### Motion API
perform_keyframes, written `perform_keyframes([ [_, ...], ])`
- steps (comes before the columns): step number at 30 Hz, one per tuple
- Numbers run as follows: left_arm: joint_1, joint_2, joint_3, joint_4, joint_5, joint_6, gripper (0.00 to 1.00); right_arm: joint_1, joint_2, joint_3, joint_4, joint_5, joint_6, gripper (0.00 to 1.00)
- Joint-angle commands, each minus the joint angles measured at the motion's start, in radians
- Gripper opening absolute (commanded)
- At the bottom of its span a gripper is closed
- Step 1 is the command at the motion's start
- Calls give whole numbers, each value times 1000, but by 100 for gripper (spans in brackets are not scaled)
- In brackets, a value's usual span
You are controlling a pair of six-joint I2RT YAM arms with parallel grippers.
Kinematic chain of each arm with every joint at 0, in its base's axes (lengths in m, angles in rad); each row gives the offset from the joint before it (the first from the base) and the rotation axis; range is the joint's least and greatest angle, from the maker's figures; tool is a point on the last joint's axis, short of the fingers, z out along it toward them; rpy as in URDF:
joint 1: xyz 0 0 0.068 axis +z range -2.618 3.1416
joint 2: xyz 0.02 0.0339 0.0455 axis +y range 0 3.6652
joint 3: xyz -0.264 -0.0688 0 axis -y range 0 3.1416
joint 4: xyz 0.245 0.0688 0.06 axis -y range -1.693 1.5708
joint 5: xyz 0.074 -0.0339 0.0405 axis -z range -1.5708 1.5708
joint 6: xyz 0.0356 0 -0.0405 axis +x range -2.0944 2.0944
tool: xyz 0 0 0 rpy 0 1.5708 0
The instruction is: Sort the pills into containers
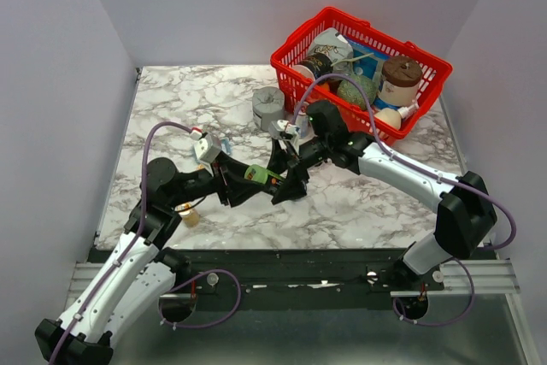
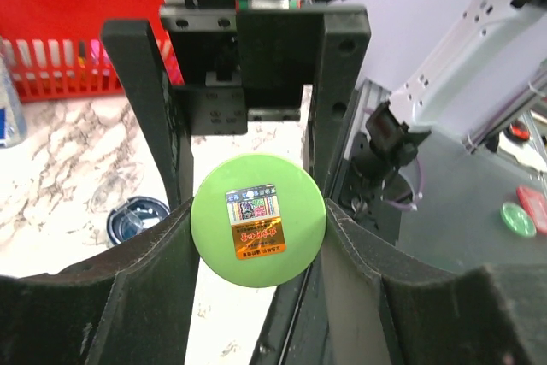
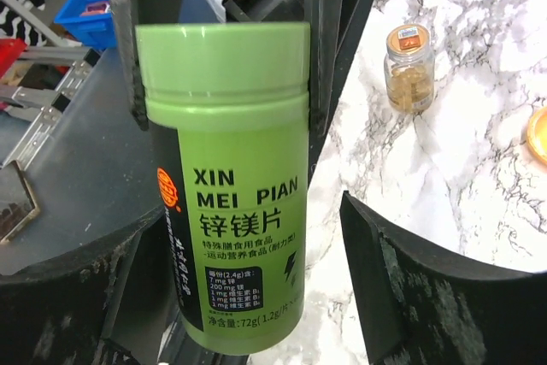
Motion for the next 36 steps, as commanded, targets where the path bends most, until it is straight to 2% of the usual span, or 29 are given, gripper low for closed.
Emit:
perform_keyframes([
  [1,0,-21,-19,108,-74,-69,0,0,-6,0,55,33,56,80],
  [3,-1,-30,-25,125,-97,-75,0,0,-9,-5,75,50,71,77],
  [6,-1,-31,-30,122,-114,-74,0,-1,-15,-13,104,59,107,63],
  [7,-1,-33,-33,122,-115,-72,0,-1,-15,-13,110,61,122,52],
  [10,-1,-31,-33,111,-123,-62,0,-1,-20,-17,131,65,139,28],
  [12,0,-31,-27,98,-135,-65,0,-1,-18,-19,131,67,137,24],
  [13,0,-31,-8,79,-137,-63,12,-1,-20,-23,130,64,128,21],
  [14,-1,-27,3,46,-132,-57,54,-1,-20,-25,130,62,127,21],
  [15,0,-24,16,21,-131,-43,70,-1,-23,-26,128,59,122,21],
  [17,0,-21,53,-42,-131,-34,90,-1,-26,-31,124,55,108,20],
  [18,0,-19,64,-54,-128,-19,93,-1,-26,-30,122,53,105,20],
  [20,2,2,98,-124,-97,4,95,-1,-26,-27,116,49,98,20],
  [23,0,31,119,-146,-53,18,96,-1,-26,-27,110,48,93,20],
  [28,2,48,134,-182,-25,58,93,-2,-29,-27,107,47,90,20],
  [32,0,70,187,-313,-40,161,85,-4,-26,-27,107,45,88,19],
  [34,2,71,194,-324,-48,167,81,-2,-25,-23,105,47,88,19],
  [36,2,76,199,-321,-53,159,69,-2,-20,-25,105,48,88,19],
])
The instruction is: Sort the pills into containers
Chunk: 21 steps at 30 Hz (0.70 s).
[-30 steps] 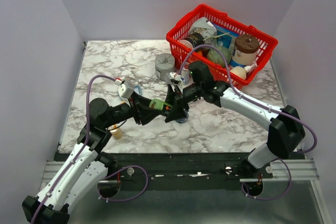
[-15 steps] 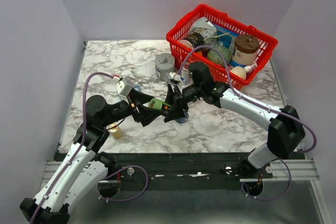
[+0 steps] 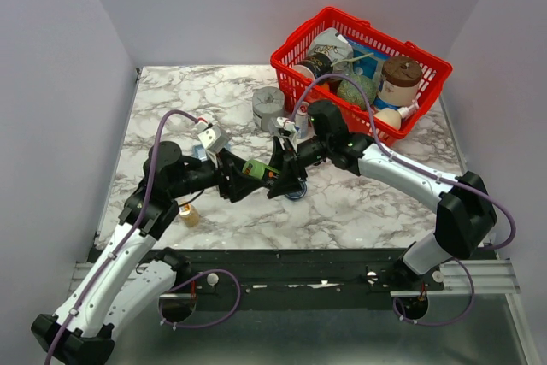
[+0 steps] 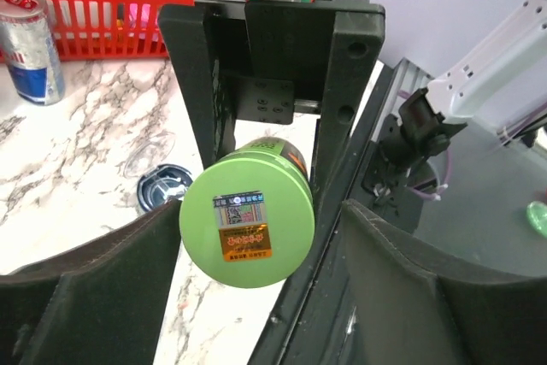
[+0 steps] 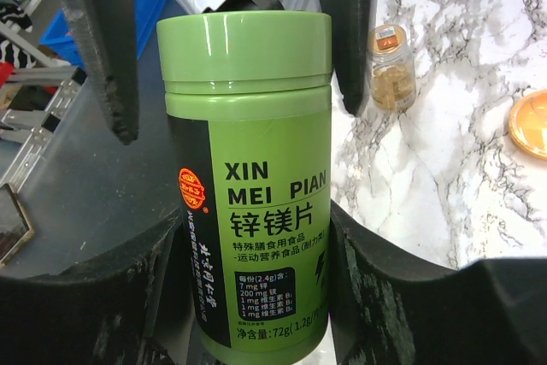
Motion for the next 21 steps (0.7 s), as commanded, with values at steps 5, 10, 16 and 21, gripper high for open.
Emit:
perform_keyframes([
  [5,1,-2,38,-18,3,7,69,-1,-16,-3,3,9,-25,19],
  [10,3,-5,33,-11,2,-8,69,-1,-15,0,-1,11,-28,18],
  [16,6,-22,35,-13,-23,-13,69,-1,-12,0,-6,14,-31,18],
  [21,10,-30,36,-13,-26,-25,75,-1,-13,2,-10,11,-36,18],
])
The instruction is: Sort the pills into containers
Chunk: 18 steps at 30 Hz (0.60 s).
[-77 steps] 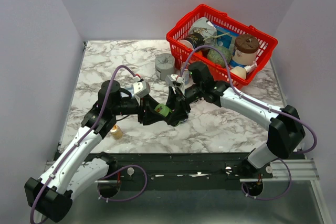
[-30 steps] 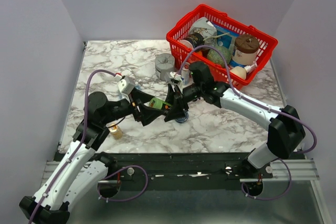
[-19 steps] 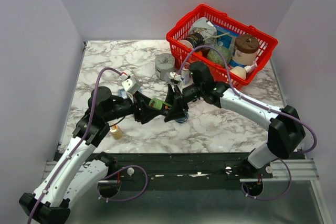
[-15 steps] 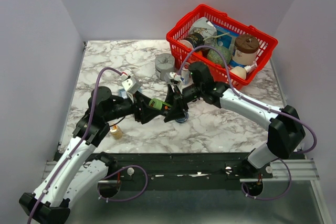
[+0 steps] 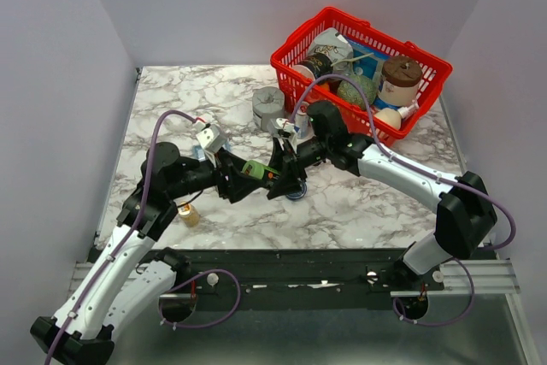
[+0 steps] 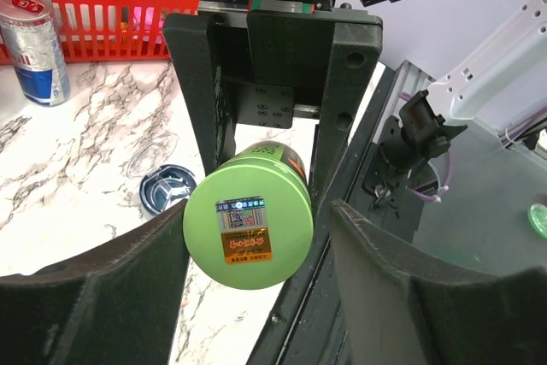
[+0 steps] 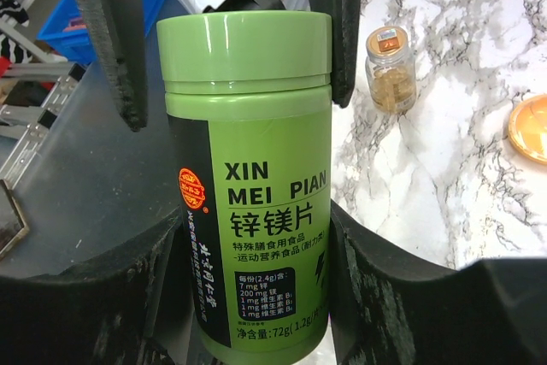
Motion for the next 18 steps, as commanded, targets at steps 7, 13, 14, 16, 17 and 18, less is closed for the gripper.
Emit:
perform_keyframes([
  [7,10,-14,17,12,11,-30,70,-2,-12,3,-12,8,-22,18],
  [13,12,-5,25,14,23,-63,5,-2,-12,5,-19,28,-29,18],
  [14,13,-2,28,12,17,-98,0,-2,-13,6,-25,40,-37,18],
  [16,12,1,33,6,-35,-152,0,-2,-21,6,-31,107,-42,16],
  [17,12,0,24,15,-61,-202,0,-2,-27,6,-31,142,-40,15],
  [18,12,-5,13,41,-144,-332,0,-2,-35,8,-31,234,-36,15],
])
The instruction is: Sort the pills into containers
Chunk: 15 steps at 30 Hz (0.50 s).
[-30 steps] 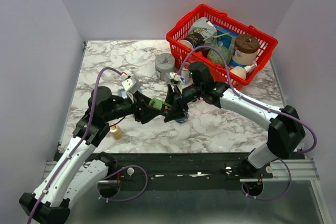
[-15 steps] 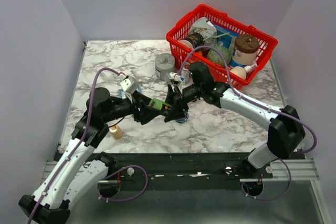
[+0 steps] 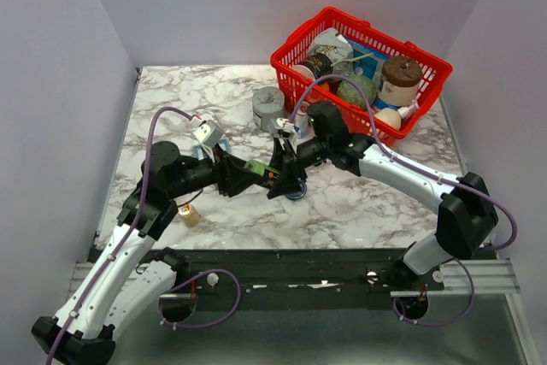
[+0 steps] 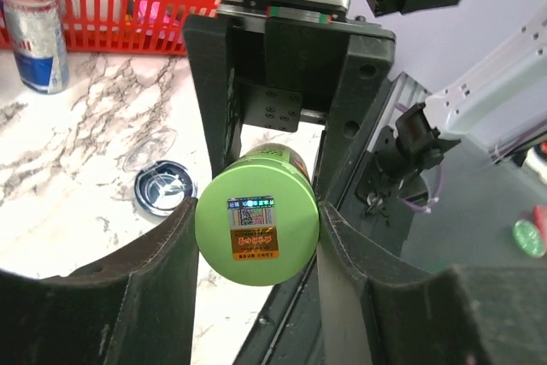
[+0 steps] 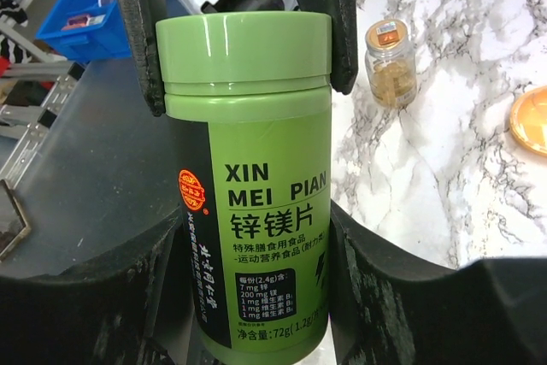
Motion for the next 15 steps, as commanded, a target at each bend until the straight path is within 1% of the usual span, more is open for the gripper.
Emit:
perform_keyframes([
  [1,-2,-11,-1,51,-189,-352,0,-2,-35,6,-6,260,-21,15],
  [2,-2,-19,-18,48,-250,-428,0,-2,-38,8,-6,308,-15,13],
  [3,-2,-22,-27,14,-319,-491,0,-2,-41,8,-3,412,-10,12],
  [4,-2,-25,-32,-17,-441,-662,0,-2,-44,6,-3,454,-7,12],
  [5,-2,-28,-45,-48,-500,-734,0,-2,-45,6,-1,491,-5,12],
  [6,-2,-23,-49,-95,-539,-822,0,0,-50,5,2,544,-4,12],
  [7,-2,-16,-47,-111,-585,-928,0,0,-53,3,5,560,-4,12],
  [8,-2,13,-36,-125,-597,-984,0,0,-53,3,6,571,-8,12],
  [9,-2,33,-26,-157,-596,-1022,0,0,-53,2,6,569,-10,12],
  [11,-3,88,8,-137,-567,-1044,0,0,-56,-1,6,560,-17,12],
  [13,-3,119,30,-107,-538,-1020,0,0,-59,-3,8,537,-21,12],
  [14,-3,139,55,-110,-524,-983,5,0,-59,-3,8,529,-24,12],
  [15,-3,145,62,-110,-512,-957,14,0,-61,-4,8,516,-24,12],
])
